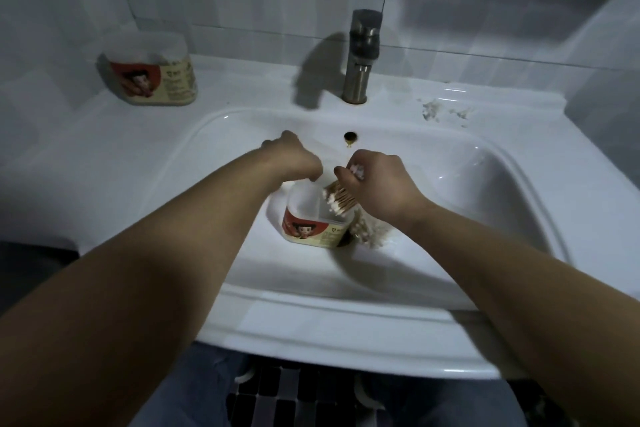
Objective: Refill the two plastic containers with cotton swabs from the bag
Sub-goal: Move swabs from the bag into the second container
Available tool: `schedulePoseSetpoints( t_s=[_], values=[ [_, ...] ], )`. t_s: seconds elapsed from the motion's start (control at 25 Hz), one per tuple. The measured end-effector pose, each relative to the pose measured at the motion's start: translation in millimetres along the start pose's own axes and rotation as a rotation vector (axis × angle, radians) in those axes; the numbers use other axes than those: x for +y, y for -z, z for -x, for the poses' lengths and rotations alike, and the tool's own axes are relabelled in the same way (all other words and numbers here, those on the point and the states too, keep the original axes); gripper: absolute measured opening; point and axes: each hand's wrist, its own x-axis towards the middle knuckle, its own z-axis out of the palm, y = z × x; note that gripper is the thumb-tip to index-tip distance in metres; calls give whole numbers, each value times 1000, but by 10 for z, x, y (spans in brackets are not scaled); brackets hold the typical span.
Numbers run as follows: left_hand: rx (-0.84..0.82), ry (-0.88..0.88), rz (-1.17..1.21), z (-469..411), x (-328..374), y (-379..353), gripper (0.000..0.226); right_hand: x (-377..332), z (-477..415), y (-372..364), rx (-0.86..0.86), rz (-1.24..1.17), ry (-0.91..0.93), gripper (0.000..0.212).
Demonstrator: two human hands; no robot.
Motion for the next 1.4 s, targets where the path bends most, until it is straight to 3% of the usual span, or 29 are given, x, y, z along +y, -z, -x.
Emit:
schedulePoseSetpoints(
  t_s=[0.12,0.2,0.56,0.72,0.84,0.96,1.12,1.28,1.4],
  values=[
    [-186,26,-91,61,-113,26,48,36,-10,-32,-21,42,28,23],
    [-197,-4,-94,20,-153,-5,39,66,-21,-63,-43,85,39,23],
    [-187,-57,-78,-15,-156,-28,44,63,-18,-147,-176,359,170,32],
    [-188,-46,-110,-3,-162,-5,47,49,18,-73,-215,301,166,44],
    [-78,-133,-218,-102,-152,-15,59,19,-3,86,-141,235,160,41],
    [36,-268,-165,-209,-139,-46,67,68,-45,288,-93,301,52,37],
    [129,-452,-83,-238,-84,-181,51,169,-28,455,-315,366,-97,23],
    [180,-554,-80,-251,-7,-311,41,214,-6,388,-477,470,2,22],
    [118,-638,-93,-211,34,-361,39,195,1,341,-523,489,57,20]
  ],
)
